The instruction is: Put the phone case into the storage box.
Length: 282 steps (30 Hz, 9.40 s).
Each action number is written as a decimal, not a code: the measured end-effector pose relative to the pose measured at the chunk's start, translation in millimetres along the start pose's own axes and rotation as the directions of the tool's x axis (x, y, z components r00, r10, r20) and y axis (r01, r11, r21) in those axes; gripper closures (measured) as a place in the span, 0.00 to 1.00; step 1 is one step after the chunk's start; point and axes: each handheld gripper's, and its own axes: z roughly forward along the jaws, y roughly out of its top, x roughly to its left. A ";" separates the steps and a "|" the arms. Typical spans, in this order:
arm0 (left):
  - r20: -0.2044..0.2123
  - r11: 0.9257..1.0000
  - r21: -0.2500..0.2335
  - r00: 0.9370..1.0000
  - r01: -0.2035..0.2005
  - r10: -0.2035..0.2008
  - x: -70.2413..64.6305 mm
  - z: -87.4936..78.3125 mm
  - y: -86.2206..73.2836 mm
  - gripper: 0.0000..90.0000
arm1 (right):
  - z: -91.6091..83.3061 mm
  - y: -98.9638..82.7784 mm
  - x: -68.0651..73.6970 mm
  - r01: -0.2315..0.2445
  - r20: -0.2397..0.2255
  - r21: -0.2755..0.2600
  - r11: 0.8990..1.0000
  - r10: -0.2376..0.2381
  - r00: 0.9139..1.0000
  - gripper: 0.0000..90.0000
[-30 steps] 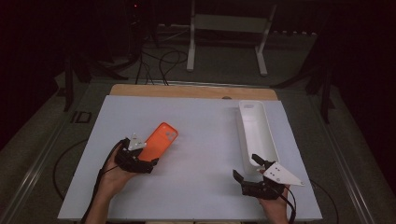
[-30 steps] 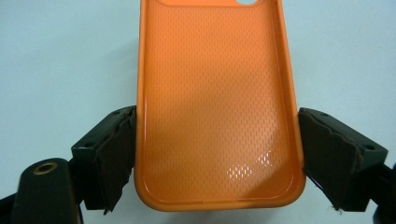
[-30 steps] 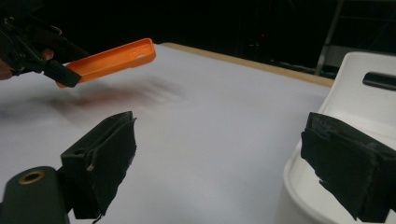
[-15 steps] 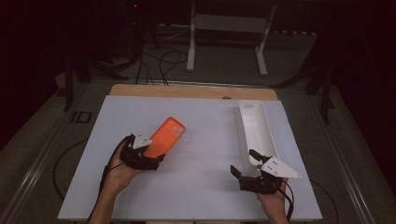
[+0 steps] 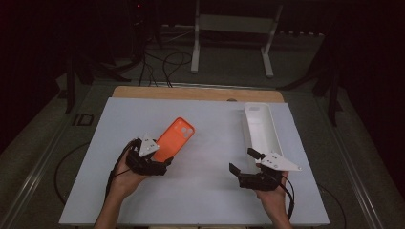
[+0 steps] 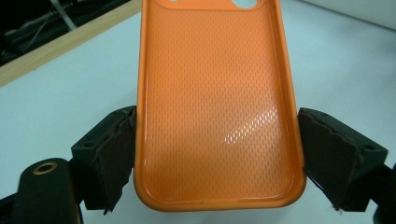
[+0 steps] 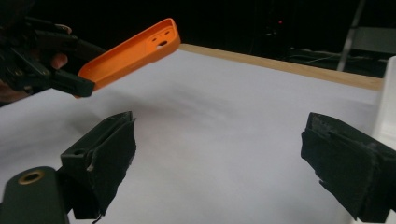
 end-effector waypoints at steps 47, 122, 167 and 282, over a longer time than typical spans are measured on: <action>0.010 0.990 -0.090 0.994 -0.104 0.105 -24.8 -12.3 15.5 0.18 | 74.3 47.8 11.6 -0.091 -0.175 0.128 0.988 0.113 0.978 0.10; 0.082 0.993 -0.083 0.992 -0.087 0.093 -40.0 -5.0 19.6 0.14 | 117.2 56.7 37.5 -0.243 -0.320 0.286 0.927 0.331 0.887 0.97; 0.242 0.995 -0.096 0.970 0.023 0.001 -21.0 -5.5 12.1 0.17 | 93.7 66.2 36.9 0.029 -0.422 0.240 0.970 0.077 0.903 0.96; 0.242 0.978 -0.194 0.970 0.072 -0.023 -13.9 -12.1 3.4 0.95 | 95.1 65.6 53.7 0.057 -0.300 0.212 0.976 0.009 0.954 0.14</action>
